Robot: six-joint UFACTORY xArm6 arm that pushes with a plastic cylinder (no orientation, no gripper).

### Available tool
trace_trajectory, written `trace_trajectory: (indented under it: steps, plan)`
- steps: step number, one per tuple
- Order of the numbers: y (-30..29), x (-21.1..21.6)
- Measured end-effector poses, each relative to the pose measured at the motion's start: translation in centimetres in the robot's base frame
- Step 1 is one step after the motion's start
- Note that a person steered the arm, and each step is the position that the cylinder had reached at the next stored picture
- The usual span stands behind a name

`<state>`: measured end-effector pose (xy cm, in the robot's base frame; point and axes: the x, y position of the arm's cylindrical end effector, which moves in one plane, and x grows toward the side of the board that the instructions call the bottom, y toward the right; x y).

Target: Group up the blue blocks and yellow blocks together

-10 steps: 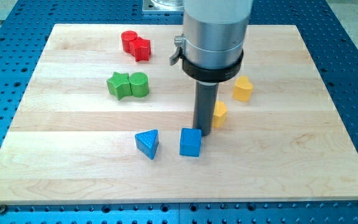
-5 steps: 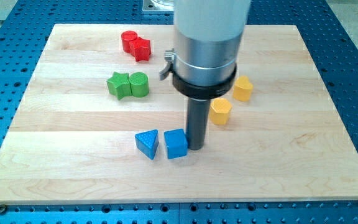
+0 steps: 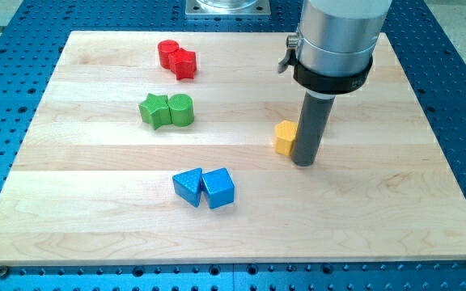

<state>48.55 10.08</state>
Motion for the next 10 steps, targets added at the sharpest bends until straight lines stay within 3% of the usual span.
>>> trace_trajectory:
  steps: [3, 5, 6, 8, 9, 10]
  plan:
    - [-2.8, 1.0]
    - [-2.1, -3.2]
    - [-2.1, -3.2]
    - [-7.4, -3.2]
    - [-6.1, -4.5]
    - [-2.7, -9.0]
